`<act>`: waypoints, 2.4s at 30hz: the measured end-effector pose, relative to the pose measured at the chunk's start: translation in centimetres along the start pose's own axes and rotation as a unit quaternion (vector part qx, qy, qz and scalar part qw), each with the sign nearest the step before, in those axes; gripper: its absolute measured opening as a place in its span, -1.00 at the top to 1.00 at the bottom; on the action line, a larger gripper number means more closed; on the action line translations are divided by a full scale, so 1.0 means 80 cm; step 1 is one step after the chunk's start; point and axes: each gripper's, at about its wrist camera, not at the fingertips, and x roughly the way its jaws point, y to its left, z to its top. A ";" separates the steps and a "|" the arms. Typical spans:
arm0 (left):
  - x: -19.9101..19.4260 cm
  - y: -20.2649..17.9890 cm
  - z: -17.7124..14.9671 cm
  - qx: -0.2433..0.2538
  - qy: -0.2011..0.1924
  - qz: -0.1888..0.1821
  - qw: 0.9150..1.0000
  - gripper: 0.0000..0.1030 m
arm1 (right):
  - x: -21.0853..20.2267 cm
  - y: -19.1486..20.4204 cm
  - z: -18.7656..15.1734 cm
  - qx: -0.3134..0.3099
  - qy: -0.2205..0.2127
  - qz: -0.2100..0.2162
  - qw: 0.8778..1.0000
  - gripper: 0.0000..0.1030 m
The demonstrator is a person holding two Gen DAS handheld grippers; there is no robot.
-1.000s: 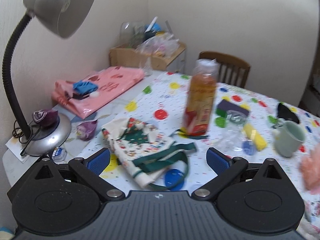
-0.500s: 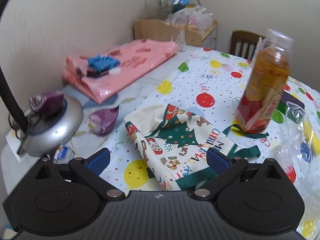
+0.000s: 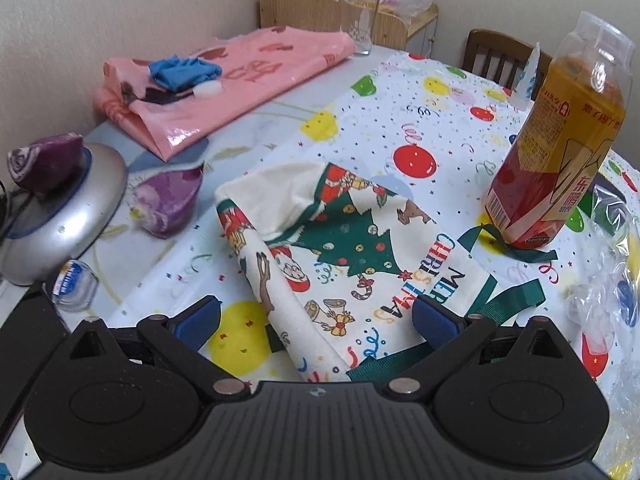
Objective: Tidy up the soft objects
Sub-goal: 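Grasp the Christmas-print cloth bag with the left gripper while the right gripper grasps the pink mesh puff, then carry the cloth bag and pink puff with both grippers into the red shoebox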
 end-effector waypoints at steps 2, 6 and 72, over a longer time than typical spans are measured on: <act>0.004 -0.002 0.000 0.004 0.003 0.000 1.000 -0.97 | 0.004 0.001 0.000 -0.002 0.004 0.005 1.000 -0.69; 0.006 -0.005 0.001 0.011 0.003 -0.013 1.000 -0.37 | 0.007 0.005 0.001 -0.006 0.006 0.014 1.000 -0.50; -0.295 -0.205 0.016 0.053 -0.111 -0.222 0.967 0.83 | -0.173 -0.242 0.043 0.036 -0.069 0.130 0.988 0.64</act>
